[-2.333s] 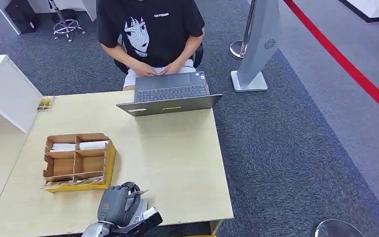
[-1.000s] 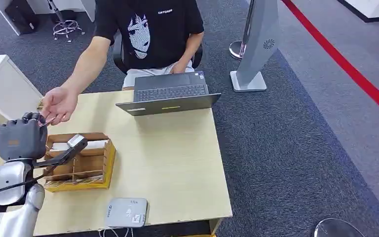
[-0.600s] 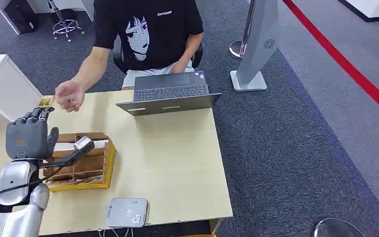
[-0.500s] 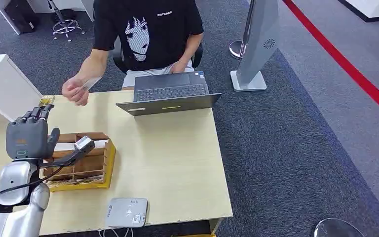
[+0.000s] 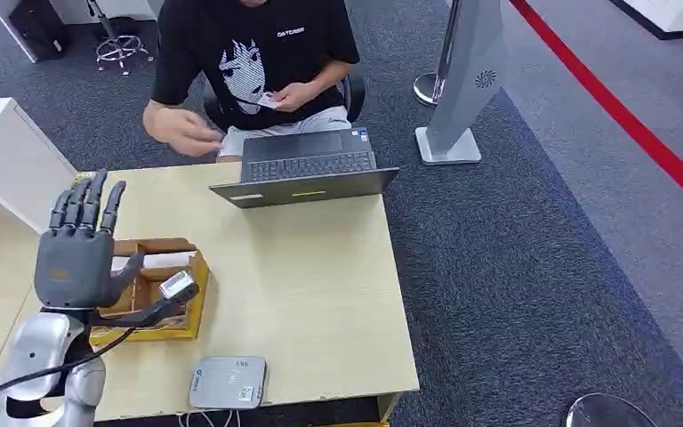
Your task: Pass the card to the sensor for recognition and then transmit it.
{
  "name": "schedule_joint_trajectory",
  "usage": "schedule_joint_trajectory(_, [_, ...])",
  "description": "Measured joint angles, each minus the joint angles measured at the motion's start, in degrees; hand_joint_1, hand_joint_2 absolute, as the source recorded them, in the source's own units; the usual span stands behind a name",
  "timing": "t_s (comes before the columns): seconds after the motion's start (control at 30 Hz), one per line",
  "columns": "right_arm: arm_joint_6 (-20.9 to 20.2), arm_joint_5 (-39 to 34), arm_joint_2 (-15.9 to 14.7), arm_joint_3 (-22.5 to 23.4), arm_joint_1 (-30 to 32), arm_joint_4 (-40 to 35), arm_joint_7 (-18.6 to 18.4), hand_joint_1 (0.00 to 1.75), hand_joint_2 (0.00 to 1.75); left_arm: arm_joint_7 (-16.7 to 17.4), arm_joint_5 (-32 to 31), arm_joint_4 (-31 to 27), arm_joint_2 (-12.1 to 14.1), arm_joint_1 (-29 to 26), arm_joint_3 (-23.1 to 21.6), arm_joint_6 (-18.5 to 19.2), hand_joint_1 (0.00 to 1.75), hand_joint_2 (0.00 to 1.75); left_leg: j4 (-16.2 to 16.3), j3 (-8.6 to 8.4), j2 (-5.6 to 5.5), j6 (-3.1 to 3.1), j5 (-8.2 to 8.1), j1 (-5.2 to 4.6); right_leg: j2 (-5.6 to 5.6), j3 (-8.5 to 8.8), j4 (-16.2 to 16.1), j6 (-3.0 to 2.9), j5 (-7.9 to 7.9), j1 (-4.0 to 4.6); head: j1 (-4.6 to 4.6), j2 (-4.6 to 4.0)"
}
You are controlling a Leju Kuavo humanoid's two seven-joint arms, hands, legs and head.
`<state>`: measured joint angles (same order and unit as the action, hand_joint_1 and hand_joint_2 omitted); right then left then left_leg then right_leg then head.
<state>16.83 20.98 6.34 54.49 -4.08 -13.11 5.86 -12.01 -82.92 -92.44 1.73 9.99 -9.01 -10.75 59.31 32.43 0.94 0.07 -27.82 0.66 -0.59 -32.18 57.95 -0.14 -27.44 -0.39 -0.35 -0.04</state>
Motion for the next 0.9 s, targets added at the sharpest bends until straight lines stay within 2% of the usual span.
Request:
schedule_joint_trajectory(0.07, [0.33, -0.53, 0.0, 0.79, 0.0, 0.0, 0.09, 0.0, 1.75, -2.12, 2.1, -1.46, 1.64, -1.7, -2.84, 2.18, 0.0, 1.75, 0.0, 0.0, 0.02, 0.0, 0.0, 0.0, 0.01, -0.01, 0.0, 0.0, 0.0, 0.0, -0.02, 0.0])
schedule_joint_trajectory(0.13, [0.76, -1.16, 0.04, 1.57, 0.02, 0.0, 0.15, 0.0, 1.75, -2.33, 3.56, -2.75, 3.97, -3.05, -5.95, 4.12, 0.0, 1.75, 0.0, 0.0, 0.03, 0.0, 0.0, 0.01, 0.02, -0.03, 0.0, 0.0, 0.0, 0.01, 0.0, 0.0])
schedule_joint_trajectory(0.23, [1.13, -1.81, 0.13, 2.79, 0.0, 0.0, 0.15, 0.0, 1.75, -1.35, 3.67, -4.19, 7.89, -4.87, -10.48, 4.67, 0.0, 1.75, -0.01, 0.0, 0.02, 0.0, 0.0, 0.02, 0.02, -0.05, 0.01, -0.01, 0.0, 0.01, -0.02, 0.0])
schedule_joint_trajectory(0.33, [1.73, -2.14, 0.24, 3.84, -0.09, 0.0, 0.17, 0.0, 1.75, 1.51, 1.37, -4.98, 10.29, -6.68, -14.18, 4.3, 0.0, 1.75, -0.03, 0.03, 0.01, 0.0, 0.0, 0.02, 0.01, -0.05, 0.01, -0.01, -0.01, 0.01, 0.0, 0.0])
schedule_joint_trajectory(0.43, [1.77, -2.12, 0.39, 4.46, -0.16, 0.0, 0.15, 0.0, 1.75, 3.75, 1.57, -5.07, 11.52, -8.65, -16.67, 3.97, 0.0, 1.75, -0.03, 0.04, 0.03, 0.0, 0.0, 0.01, 0.02, -0.05, 0.01, 0.0, 0.0, 0.01, 0.0, 0.0])
schedule_joint_trajectory(0.53, [1.77, -1.64, 0.5, 4.96, -0.2, 0.0, 0.02, 0.0, 1.75, 5.08, 1.96, -4.92, 12.15, -10.64, -17.22, 3.45, 0.0, 1.75, -0.02, 0.05, 0.02, 0.0, 0.0, 0.0, 0.01, -0.07, 0.0, 0.0, 0.0, 0.01, 0.0, 0.0])
schedule_joint_trajectory(0.9, [1.53, -0.11, 0.55, 5.03, -0.25, 0.0, -0.2, 0.0, 1.75, 5.62, 2.7, -1.42, 12.06, -13.67, -15.88, 2.35, 0.0, 1.75, -0.02, 0.08, 0.0, 0.0, 0.0, 0.01, -0.02, -0.07, 0.0, 0.01, 0.0, 0.0, 0.0, 0.0])
